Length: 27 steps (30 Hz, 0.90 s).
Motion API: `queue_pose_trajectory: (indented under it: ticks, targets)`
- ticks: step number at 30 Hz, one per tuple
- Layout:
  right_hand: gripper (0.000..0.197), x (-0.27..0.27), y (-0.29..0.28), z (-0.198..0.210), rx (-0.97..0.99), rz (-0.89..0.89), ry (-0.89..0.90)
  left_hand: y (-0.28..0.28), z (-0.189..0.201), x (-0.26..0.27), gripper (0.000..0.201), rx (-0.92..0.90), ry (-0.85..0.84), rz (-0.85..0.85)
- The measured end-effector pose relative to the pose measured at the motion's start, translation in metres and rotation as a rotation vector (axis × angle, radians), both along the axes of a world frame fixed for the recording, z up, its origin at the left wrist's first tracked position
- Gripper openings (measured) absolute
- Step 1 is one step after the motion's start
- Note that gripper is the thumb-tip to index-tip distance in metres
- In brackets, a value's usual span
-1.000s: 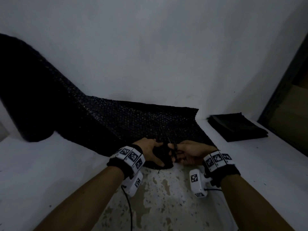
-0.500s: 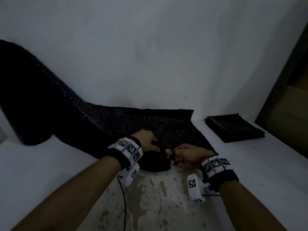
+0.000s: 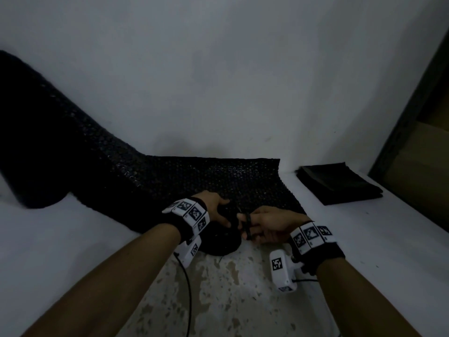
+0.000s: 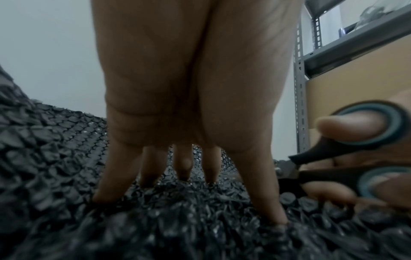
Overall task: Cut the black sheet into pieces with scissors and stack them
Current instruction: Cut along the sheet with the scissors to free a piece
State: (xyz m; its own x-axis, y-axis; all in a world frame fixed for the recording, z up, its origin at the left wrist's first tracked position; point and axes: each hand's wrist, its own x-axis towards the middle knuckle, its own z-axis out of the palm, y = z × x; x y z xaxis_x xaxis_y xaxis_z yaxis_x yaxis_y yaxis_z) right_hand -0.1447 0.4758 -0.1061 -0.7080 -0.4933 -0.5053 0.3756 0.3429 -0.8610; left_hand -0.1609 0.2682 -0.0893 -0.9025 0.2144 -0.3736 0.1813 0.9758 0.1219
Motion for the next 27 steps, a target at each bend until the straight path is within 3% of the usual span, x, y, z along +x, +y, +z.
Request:
queue_pose_trajectory:
  ticks: [7,12,20,27]
  targets:
    - [0.046,-0.01,-0.007,-0.002,0.045,-0.006,0.022,0.0,-0.004,-0.003,0.092,0.02,0.035,-0.017]
    - [0.029,-0.008,-0.005,-0.005,0.01,-0.022,0.036,0.0,-0.005,-0.003,0.093,0.034,0.046,-0.008]
    - [0.049,-0.01,-0.004,0.002,0.021,0.008,-0.023,-0.002,-0.004,0.001,0.092,0.04,0.048,-0.022]
    - [0.048,-0.02,-0.014,0.007,0.045,-0.01,0.003,-0.002,-0.001,0.004,0.085,0.041,0.029,-0.03]
